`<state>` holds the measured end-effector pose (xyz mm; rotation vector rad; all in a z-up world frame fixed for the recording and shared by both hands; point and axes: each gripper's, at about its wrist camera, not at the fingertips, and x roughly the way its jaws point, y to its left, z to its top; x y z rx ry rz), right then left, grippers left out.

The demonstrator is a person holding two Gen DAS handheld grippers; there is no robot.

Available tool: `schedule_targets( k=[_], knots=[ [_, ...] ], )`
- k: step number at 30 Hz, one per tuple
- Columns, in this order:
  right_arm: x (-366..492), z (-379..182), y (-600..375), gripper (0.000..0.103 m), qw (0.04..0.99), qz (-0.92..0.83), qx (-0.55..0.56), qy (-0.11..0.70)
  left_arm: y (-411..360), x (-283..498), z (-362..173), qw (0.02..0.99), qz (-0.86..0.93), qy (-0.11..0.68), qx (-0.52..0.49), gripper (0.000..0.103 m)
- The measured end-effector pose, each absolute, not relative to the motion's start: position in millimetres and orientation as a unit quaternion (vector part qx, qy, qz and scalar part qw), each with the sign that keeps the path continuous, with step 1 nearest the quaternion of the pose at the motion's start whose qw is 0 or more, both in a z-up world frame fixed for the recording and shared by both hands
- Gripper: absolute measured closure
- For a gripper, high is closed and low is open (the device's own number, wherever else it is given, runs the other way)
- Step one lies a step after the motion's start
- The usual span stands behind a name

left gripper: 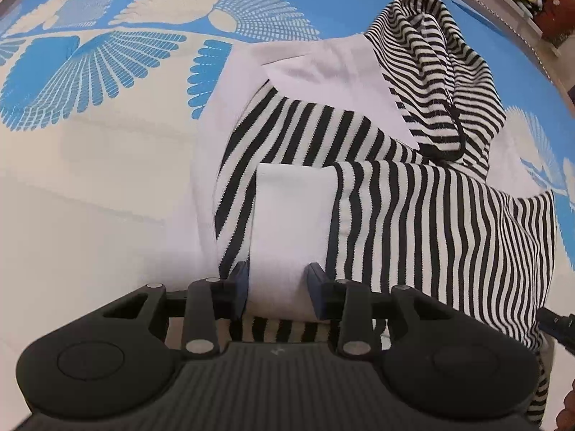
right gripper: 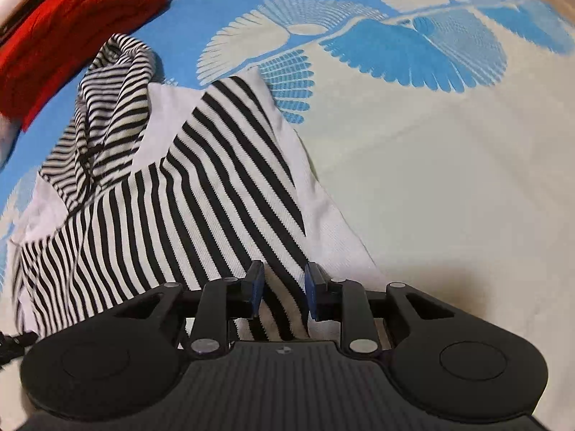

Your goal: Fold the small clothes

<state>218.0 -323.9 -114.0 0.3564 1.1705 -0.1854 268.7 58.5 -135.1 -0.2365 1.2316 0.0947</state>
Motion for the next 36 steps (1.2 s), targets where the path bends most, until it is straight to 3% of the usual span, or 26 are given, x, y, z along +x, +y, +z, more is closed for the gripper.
schedule_targets(
  k=[1,3,5,11,15,17,21,24,27,29,30,36],
  knots=[
    [219,-115,-321,0.078,0.816,-0.084,0.156,0.55,58,268,-135,0.809,0.042,0.576,-0.108,0.068],
    [221,-115,-319,0.083,0.82,-0.081,0.147,0.547,57,268,-134,0.812,0.04,0.574,-0.1,0.092],
    [222,-114,-323,0.103,0.82,-0.079,0.166,0.542,54,268,-132,0.818,0.043,0.568,-0.081,0.099],
    [225,-94,-345,0.103,0.825,-0.113,0.188,0.521,44,265,-111,0.835,0.009,0.545,-0.079,0.099],
    [227,-109,-341,0.103,0.801,-0.093,0.179,0.563,51,264,-121,0.82,0.024,0.566,-0.08,0.099],
    [229,-111,-333,0.1,0.791,-0.071,0.17,0.583,58,263,-121,0.819,0.033,0.567,-0.084,0.099],
    [227,-81,-331,0.088,0.832,-0.052,0.179,0.523,65,263,-114,0.824,0.046,0.558,-0.088,0.099],
    [227,-82,-325,0.081,0.83,-0.019,0.185,0.525,66,263,-104,0.835,0.034,0.534,-0.127,0.099],
    [228,-112,-327,0.081,0.785,-0.013,0.212,0.582,57,265,-109,0.832,0.0,0.536,-0.144,0.092],
    [223,-121,-333,0.091,0.78,-0.029,0.221,0.585,57,266,-129,0.808,-0.002,0.568,-0.156,0.083],
    [224,-118,-333,0.094,0.778,-0.033,0.218,0.588,59,265,-140,0.795,0.006,0.586,-0.157,0.085],
    [225,-104,-331,0.09,0.799,-0.048,0.203,0.564,51,266,-118,0.82,0.007,0.558,-0.125,0.079]
  ],
)
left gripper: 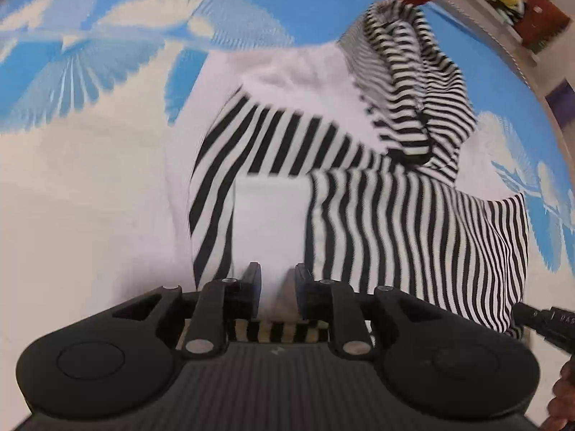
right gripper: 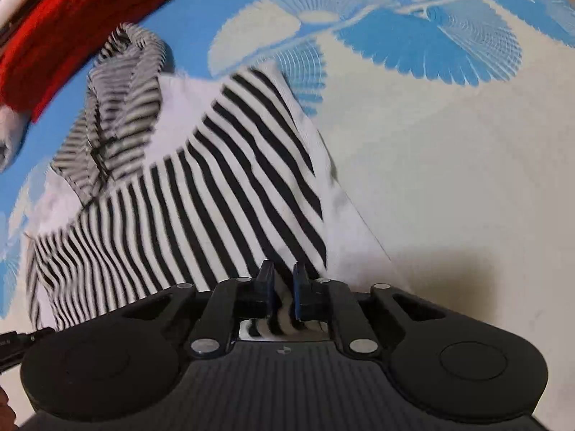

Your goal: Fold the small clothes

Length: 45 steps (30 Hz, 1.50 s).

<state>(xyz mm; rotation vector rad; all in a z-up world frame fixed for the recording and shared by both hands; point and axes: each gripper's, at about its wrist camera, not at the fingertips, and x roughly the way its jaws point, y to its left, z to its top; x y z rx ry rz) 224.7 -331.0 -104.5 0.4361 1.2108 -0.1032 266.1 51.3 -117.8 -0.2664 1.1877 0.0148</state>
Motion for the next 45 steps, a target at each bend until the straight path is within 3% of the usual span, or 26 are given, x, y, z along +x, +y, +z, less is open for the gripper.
schedule_targets(
  k=[5,14,23,36,45],
  knots=[
    [224,-118,-315,0.085,0.788,-0.019,0.187,0.586,44,265,-135,0.81,0.006,0.575,-0.111,0.073],
    [228,-79,-295,0.08,0.823,-0.02,0.149,0.547,33,263,-102,0.836,0.015,0.54,-0.093,0.066],
    [234,-45,-272,0.074,0.856,0.001,0.11,0.506,21,268,-82,0.856,0.032,0.511,-0.068,0.066],
    [242,-47,-311,0.074,0.852,-0.053,0.109,0.509,14,278,-60,0.892,0.049,0.448,-0.039,0.066],
    [248,-58,-338,0.074,0.847,-0.103,0.073,0.517,4,361,-51,0.916,0.02,0.401,-0.019,0.066]
  ],
)
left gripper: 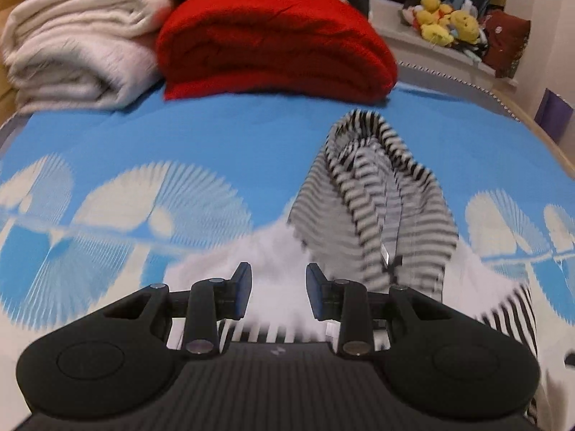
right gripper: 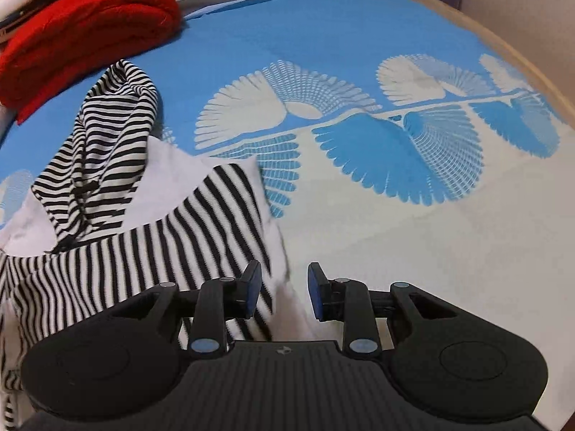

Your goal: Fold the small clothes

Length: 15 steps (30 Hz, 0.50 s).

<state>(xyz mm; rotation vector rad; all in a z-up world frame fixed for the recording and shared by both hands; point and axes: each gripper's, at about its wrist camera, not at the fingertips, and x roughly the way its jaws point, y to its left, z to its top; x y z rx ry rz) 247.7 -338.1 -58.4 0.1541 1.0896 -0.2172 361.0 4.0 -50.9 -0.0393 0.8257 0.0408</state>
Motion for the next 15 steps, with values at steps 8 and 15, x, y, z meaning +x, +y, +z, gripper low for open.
schedule_targets(
  k=[8,15],
  knots=[
    [254,-72,-339,0.065,0.836,-0.111,0.043,0.535,-26,480,-78,0.926,-0.02,0.377,0.032,0.068],
    [258,-88,-331,0.064,0.825,-0.111,-0.011,0.554,-34,587,-115,0.921,-0.015,0.389,-0.008,0.066]
  ],
)
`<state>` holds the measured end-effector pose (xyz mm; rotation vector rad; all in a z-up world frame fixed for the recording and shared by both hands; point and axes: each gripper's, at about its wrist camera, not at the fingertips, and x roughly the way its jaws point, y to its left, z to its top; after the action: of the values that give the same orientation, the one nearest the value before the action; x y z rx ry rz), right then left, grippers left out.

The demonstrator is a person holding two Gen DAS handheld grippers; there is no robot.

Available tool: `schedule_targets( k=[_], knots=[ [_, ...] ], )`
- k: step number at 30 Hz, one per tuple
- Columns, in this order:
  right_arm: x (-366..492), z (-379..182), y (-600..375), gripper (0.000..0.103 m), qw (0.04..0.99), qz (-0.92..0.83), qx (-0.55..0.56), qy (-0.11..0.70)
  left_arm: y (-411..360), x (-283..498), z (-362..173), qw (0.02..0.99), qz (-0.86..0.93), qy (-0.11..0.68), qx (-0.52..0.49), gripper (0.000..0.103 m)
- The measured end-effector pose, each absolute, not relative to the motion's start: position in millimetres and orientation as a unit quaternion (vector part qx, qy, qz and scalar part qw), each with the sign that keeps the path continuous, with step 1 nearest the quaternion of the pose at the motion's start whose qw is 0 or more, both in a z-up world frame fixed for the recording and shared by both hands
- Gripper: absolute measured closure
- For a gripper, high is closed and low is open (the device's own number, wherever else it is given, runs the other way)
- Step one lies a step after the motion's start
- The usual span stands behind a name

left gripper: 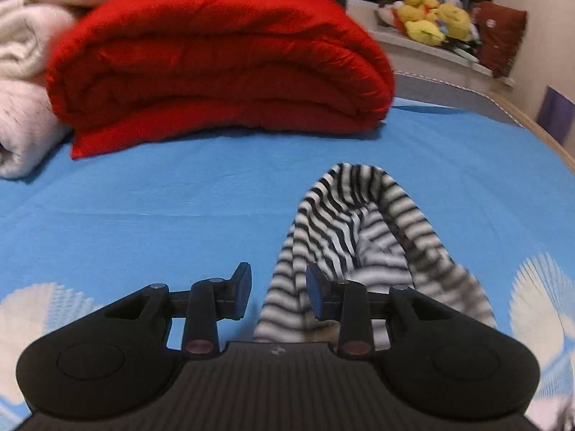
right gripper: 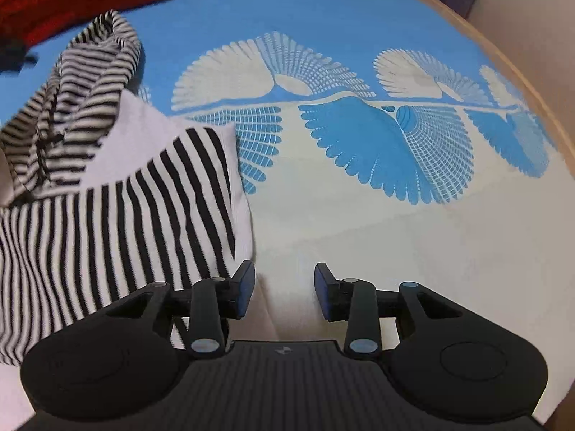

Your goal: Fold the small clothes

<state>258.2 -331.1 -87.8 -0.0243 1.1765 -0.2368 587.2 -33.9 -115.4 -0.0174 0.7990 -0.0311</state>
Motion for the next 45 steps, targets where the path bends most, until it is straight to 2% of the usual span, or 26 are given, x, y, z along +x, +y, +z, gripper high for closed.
schedule_targets(
  k=[5,7,9,13,16,22,25,28,29,31,33,34,35,38,40,43,45],
  knots=[
    [262,-94,-323,0.063,0.823,-0.1,-0.017,0.559,-43,627,-137,0.912,-0.016,0.409,-0.019,0.066],
    [263,-98,-323,0.063,0.82,-0.099,-0.014,0.564,-44,635,-144,0.908,-0.016,0.419,-0.017,0.069],
    [264,-98,-324,0.063,0.819,-0.101,-0.007,0.565,-42,637,-145,0.905,-0.023,0.425,-0.018,0.102],
    [266,-87,-325,0.063,0.827,-0.101,0.011,0.553,-44,607,-112,0.921,-0.062,0.384,0.0,0.102],
    [266,-74,-324,0.063,0.837,-0.096,0.025,0.539,-44,551,-72,0.933,-0.1,0.344,0.018,0.102],
    [266,-52,-326,0.063,0.849,-0.095,0.079,0.514,-40,327,1,0.933,-0.242,0.251,0.091,0.102],
    [263,-37,-326,0.063,0.861,-0.095,0.107,0.488,-24,236,-4,0.904,-0.27,0.311,0.111,0.102],
    [259,-30,-327,0.063,0.865,-0.095,0.138,0.472,-1,205,-13,0.893,-0.202,0.392,0.092,0.101],
    [258,-29,-327,0.063,0.866,-0.093,0.149,0.468,6,207,-7,0.9,-0.176,0.394,0.068,0.1],
    [256,-28,-326,0.063,0.867,-0.085,0.169,0.461,26,219,4,0.907,-0.145,0.394,-0.042,0.097],
    [256,-30,-323,0.063,0.864,-0.069,0.195,0.46,46,235,-4,0.901,-0.112,0.384,-0.169,0.081],
    [256,-32,-321,0.063,0.862,-0.061,0.211,0.458,51,242,-14,0.892,-0.098,0.392,-0.203,0.078],
    [257,-35,-319,0.063,0.859,-0.056,0.223,0.458,46,253,-28,0.882,-0.081,0.414,-0.211,0.074],
    [259,-49,-310,0.064,0.845,-0.037,0.248,0.473,28,273,-74,0.846,-0.013,0.512,-0.152,0.072],
    [261,-62,-303,0.064,0.833,-0.023,0.259,0.489,27,278,-96,0.823,-0.012,0.54,-0.176,0.065],
    [267,-79,-292,0.064,0.812,-0.006,0.283,0.51,29,284,-114,0.798,-0.001,0.555,-0.236,0.062],
    [270,-90,-284,0.063,0.802,-0.004,0.297,0.518,30,282,-116,0.793,0.006,0.557,-0.246,0.047]
  ],
)
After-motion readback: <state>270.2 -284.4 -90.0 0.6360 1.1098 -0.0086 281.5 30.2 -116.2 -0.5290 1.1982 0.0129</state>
